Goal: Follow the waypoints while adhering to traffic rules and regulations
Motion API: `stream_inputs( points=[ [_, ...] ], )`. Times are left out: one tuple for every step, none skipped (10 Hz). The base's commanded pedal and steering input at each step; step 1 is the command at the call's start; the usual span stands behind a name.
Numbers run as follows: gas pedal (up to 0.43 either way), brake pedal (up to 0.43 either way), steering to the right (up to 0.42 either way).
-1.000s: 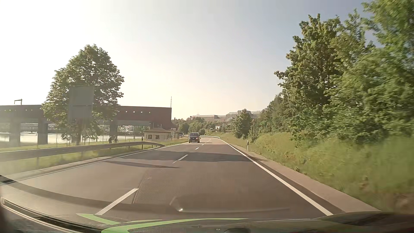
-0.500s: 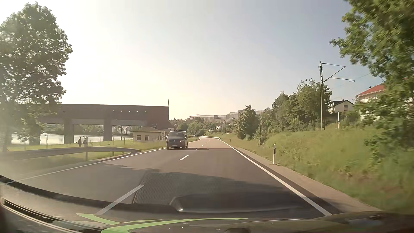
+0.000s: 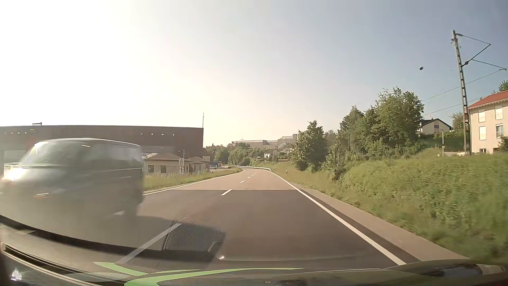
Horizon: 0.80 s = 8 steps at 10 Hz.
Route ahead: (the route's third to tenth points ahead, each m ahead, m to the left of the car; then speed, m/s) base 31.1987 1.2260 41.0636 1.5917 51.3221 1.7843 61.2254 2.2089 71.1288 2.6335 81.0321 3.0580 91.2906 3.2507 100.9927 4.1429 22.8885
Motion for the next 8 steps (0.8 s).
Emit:
stream_inputs(
  points=[
    [0.130, 0.000, 0.002],
    [0.130, 0.000, 0.002],
    [0.130, 0.000, 0.002],
    [0.130, 0.000, 0.002],
    [0.130, 0.000, 0.002],
    [0.130, 0.000, 0.002],
    [0.130, 0.000, 0.002],
    [0.130, 0.000, 0.002]
  ],
)
